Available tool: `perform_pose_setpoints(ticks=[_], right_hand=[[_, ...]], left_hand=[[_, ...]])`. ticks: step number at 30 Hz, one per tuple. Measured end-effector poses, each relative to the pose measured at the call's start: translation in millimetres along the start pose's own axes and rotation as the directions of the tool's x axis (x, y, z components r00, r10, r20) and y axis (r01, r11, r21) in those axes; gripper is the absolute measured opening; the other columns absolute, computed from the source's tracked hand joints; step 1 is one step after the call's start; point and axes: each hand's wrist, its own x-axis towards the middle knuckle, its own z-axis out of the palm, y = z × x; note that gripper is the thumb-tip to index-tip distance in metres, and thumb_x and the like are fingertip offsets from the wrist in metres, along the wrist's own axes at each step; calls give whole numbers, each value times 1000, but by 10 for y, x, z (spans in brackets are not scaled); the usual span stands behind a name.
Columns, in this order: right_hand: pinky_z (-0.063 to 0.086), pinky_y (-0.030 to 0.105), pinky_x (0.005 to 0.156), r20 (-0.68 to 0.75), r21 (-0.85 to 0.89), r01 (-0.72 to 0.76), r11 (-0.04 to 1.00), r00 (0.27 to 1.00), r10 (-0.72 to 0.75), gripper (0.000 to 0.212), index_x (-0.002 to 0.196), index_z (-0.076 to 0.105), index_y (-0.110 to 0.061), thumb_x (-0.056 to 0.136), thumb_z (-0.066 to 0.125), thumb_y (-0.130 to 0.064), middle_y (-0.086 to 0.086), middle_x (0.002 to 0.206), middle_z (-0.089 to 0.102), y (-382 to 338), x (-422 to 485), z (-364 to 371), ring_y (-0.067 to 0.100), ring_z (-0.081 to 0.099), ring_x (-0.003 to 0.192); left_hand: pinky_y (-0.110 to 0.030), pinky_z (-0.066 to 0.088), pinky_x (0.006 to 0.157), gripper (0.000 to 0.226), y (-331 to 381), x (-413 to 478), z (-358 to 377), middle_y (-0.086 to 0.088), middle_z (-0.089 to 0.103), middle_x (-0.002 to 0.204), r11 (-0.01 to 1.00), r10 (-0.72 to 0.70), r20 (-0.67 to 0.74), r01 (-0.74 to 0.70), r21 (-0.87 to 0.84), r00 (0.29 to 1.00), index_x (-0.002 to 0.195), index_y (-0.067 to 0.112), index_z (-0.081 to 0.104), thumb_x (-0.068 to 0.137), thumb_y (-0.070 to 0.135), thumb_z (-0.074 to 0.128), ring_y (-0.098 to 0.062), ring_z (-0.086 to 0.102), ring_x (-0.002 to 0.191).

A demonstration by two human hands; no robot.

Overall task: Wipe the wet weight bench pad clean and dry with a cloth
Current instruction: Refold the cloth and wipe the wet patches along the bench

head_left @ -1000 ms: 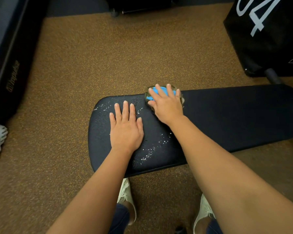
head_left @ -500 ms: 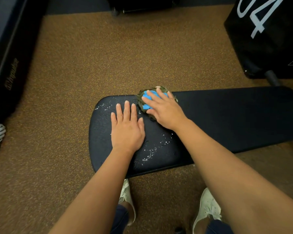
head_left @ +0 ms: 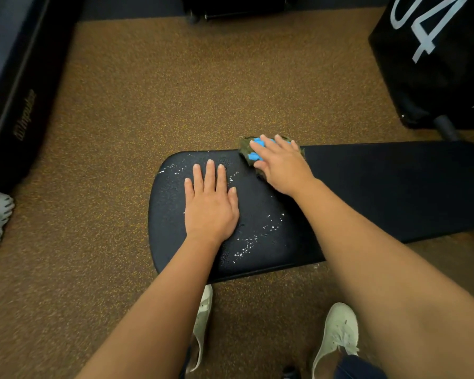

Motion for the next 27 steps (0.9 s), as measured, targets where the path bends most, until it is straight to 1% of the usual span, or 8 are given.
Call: perform_pose_setpoints(ticks=[3,7,9,14,19,21,24,27], right_hand=[[7,57,113,-4,4,-67,998,998,67,49,148,26,-28,101,35,-36,1,157,21,-312,84,10,35,11,144],[4,52,114,26,55,189,980,981,-191,49,148,28,-28,101,39,-31,-3,158,18,-306,-87,8,32,8,146],[5,50,115,5,79,223,972,975,-224,48,147,31,-29,100,41,-30,-4,157,21,-115,-144,-8,29,10,146],[7,56,113,-13,15,-63,998,998,63,46,146,31,-28,101,35,-33,1,157,23,-181,47,16,35,13,144],[11,53,114,-47,65,227,972,973,-225,46,144,38,-26,99,44,-29,0,155,28,-228,-106,61,34,17,144],[15,51,114,-81,75,256,964,965,-250,45,142,42,-25,97,48,-27,1,152,34,-10,-163,57,32,24,142],[15,50,114,-71,42,72,997,995,-69,44,143,40,-27,99,43,-28,3,152,35,132,-48,36,32,27,141],[18,49,111,-47,3,-105,994,993,105,43,142,39,-30,100,37,-35,2,145,43,-139,167,28,32,34,132]], left_hand=[[-52,7,117,68,2,5,-3,-11,14,160,1000,-5,-7,5,1,1000,151,12,22,94,46,7,-35,5,147],[-51,7,118,70,0,6,2,-10,13,160,1000,-8,8,8,6,1000,151,12,20,93,47,3,-34,3,147],[-52,7,118,70,-3,6,-4,-10,12,160,1000,-8,12,8,1,1000,152,13,19,92,47,2,-34,3,147],[-50,4,118,69,7,8,-9,-8,7,161,1000,-13,23,13,4,1000,152,15,15,92,46,2,-33,-1,147],[-50,5,118,69,-16,19,-6,-8,9,161,1000,-3,19,3,0,1000,152,14,17,92,47,2,-33,0,147],[-50,5,118,71,-22,18,-17,-8,8,161,1000,2,31,-2,-4,1000,152,15,16,91,47,-1,-32,0,147],[-49,5,119,70,-39,16,-27,-7,6,161,1000,9,40,-9,-17,999,153,15,14,92,47,0,-32,-2,147],[-49,4,119,65,-41,16,-24,-7,4,161,1000,10,46,-9,-21,999,153,15,12,95,45,7,-32,-3,147]])
